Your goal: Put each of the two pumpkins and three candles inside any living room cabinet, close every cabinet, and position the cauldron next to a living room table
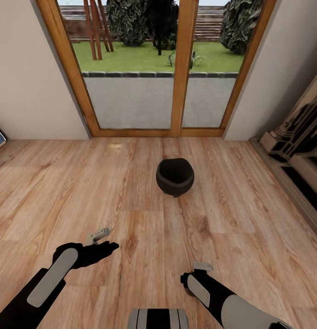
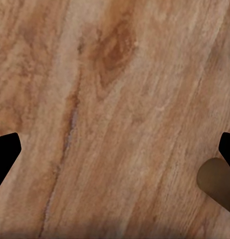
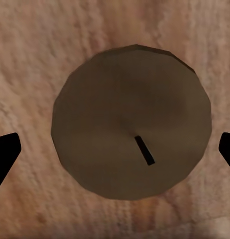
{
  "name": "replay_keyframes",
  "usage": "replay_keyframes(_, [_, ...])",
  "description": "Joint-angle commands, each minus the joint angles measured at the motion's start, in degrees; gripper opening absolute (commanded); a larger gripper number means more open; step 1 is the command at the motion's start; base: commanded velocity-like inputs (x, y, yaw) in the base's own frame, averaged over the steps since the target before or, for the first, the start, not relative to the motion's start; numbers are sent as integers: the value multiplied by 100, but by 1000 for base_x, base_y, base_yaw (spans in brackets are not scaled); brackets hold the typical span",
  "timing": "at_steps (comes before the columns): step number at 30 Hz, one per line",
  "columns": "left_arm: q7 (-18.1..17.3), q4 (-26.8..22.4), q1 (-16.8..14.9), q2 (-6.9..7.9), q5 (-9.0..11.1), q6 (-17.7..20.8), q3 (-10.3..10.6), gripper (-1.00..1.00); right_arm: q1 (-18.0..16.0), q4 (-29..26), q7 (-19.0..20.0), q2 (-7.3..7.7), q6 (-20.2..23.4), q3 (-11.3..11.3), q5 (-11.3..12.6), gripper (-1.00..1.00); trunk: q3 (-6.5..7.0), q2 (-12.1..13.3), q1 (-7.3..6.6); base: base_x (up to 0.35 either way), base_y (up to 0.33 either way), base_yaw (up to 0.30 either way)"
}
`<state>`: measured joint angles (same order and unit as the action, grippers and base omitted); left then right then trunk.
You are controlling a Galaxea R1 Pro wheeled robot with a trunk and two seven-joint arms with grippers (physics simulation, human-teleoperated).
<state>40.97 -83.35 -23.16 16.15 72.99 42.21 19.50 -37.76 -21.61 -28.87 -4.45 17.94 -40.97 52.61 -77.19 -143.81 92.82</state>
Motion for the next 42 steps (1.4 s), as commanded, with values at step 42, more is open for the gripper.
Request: replay_keyframes(42, [60,11,-5,-19,58,-11,29,100,-4,-1,-40,32,-263,-36,38,100,-403,-26,45,0,0,0])
